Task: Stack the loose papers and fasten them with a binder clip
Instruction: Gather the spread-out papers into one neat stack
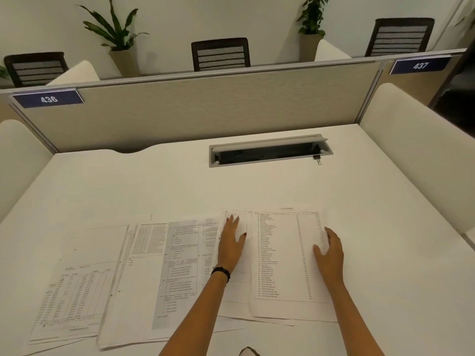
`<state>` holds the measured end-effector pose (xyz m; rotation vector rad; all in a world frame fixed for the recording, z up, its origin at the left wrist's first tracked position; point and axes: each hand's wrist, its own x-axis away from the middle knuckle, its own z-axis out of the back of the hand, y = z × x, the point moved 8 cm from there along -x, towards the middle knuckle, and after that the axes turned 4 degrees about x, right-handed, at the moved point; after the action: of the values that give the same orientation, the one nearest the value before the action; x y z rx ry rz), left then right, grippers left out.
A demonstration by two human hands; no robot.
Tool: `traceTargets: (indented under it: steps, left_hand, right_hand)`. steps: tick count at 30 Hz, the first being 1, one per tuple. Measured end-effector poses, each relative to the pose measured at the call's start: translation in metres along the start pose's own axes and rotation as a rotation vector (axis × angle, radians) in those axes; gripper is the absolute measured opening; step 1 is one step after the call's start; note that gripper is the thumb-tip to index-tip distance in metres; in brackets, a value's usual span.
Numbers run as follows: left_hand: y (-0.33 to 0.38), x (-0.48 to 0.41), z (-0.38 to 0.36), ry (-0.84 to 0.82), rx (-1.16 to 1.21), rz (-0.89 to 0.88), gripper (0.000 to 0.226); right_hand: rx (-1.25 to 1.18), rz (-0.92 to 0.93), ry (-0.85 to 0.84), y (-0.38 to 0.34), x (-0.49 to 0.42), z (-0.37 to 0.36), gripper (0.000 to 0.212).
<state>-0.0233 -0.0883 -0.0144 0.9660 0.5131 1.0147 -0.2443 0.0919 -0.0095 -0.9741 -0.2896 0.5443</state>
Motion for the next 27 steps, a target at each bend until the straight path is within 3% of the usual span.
traceTargets:
  steps: [3, 7, 16, 22, 27]
  left_hand:
    - [0.002, 0.007, -0.019, -0.085, 0.078, 0.017, 0.055]
    - [0.006, 0.005, -0.022, -0.043, 0.345, 0.147, 0.055]
    - [0.006, -0.005, -0.025, -0.022, 0.586, 0.281, 0.057]
    - [0.023, -0.001, -0.022, 0.021, 0.661, 0.218, 0.055]
    - [0.063, -0.012, -0.009, -0.022, 0.647, 0.101, 0.047]
  right_hand:
    - [-0.002, 0.002, -0.009, -0.003, 0.004, -0.006, 0.054]
    - [0.009, 0.015, -0.037, -0.007, 0.006, -0.014, 0.054]
    - [-0.031, 0.023, -0.031, -0.009, 0.013, -0.020, 0.052]
    - [-0.065, -0.006, -0.022, -0.009, 0.005, -0.017, 0.051]
    - [-0.294, -0.194, -0.062, -0.008, -0.014, -0.011, 0.051]
